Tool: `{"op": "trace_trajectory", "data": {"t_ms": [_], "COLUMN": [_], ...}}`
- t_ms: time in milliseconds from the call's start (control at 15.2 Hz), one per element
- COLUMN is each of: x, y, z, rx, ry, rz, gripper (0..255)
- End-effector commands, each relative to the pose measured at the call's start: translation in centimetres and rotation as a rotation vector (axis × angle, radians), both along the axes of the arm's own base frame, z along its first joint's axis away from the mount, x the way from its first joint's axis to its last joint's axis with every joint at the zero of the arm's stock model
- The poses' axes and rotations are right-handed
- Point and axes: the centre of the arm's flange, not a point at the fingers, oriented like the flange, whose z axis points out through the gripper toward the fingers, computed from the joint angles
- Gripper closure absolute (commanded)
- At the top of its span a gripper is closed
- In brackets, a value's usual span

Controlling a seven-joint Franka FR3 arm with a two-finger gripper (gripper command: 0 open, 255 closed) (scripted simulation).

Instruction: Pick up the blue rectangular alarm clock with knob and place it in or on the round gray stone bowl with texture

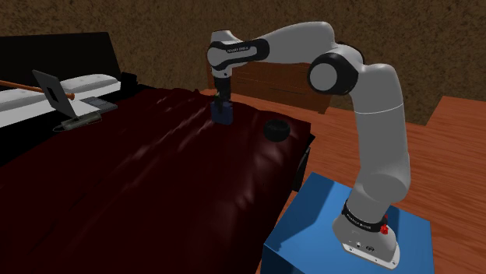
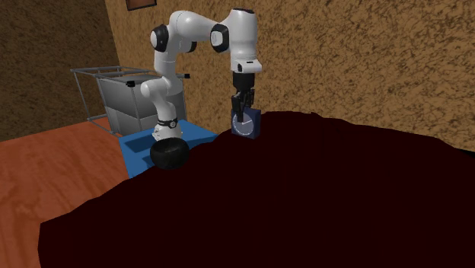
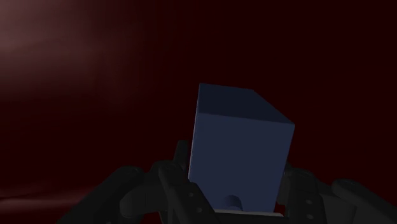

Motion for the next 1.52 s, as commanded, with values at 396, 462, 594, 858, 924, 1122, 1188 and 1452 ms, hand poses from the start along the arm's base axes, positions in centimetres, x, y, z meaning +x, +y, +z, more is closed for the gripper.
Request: {"op": "trace_trajectory", "data": {"t_ms": [396,462,594,858,924,1122,1188,1452], "x": [-1.0,-1.9,-3.7,-7.5,-8.4,-11.2,-12.1,-15.8], "y": [-0.9,-1.9,-3.7,-7.5,-8.4,-11.2,-12.1,-15.9], "z": [3.5,3.6,3.7,4.1,4.2,4.4,4.5,4.8], "rx": [0.000,0.000,0.000,0.000,0.000,0.000,0.000,0.000], "ry": [0.000,0.000,0.000,0.000,0.000,0.000,0.000,0.000], "rz": [0.000,0.000,0.000,0.000,0.000,0.000,0.000,0.000], "gripper": [255,255,255,255,255,255,255,255]}}
